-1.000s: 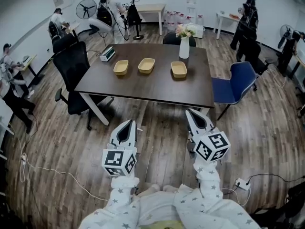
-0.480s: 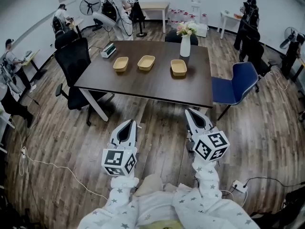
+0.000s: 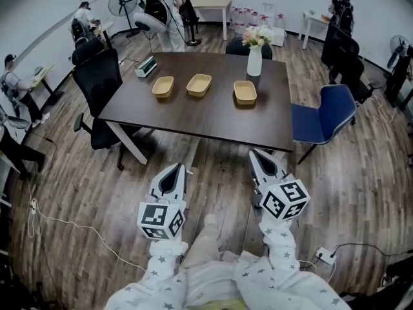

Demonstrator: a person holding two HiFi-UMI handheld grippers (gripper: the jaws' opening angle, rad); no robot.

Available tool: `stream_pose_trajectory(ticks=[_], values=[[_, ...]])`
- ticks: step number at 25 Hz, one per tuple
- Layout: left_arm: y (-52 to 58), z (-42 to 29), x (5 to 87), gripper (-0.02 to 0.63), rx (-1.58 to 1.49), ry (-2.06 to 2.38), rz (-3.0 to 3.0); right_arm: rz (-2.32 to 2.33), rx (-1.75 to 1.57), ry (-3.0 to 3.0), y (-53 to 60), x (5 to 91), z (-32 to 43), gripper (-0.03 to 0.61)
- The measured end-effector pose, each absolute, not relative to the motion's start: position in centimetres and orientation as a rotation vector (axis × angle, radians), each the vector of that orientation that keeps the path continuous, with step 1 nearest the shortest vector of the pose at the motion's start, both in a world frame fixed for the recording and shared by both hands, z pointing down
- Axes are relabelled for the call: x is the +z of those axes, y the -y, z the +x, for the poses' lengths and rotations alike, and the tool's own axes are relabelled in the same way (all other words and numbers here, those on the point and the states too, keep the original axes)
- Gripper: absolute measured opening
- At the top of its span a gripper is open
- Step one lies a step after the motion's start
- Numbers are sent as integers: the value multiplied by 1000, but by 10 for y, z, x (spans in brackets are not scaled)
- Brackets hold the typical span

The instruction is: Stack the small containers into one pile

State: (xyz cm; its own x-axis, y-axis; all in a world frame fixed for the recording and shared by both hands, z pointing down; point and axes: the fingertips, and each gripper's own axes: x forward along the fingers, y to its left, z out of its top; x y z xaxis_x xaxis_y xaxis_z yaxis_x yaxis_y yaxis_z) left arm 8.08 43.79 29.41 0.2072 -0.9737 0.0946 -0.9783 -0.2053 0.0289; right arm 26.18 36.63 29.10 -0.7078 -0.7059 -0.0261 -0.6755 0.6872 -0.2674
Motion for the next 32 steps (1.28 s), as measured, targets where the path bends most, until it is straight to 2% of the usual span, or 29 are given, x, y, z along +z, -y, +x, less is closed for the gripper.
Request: stream_pose_trajectory(ticks=[18, 32], values=[[-257, 37, 311, 25, 86, 1785, 2416, -1268, -441, -2732, -204, 312, 221, 21], [-188, 17, 324, 25, 90, 1709, 2453, -1365, -493, -2665, -139, 326, 208, 21]])
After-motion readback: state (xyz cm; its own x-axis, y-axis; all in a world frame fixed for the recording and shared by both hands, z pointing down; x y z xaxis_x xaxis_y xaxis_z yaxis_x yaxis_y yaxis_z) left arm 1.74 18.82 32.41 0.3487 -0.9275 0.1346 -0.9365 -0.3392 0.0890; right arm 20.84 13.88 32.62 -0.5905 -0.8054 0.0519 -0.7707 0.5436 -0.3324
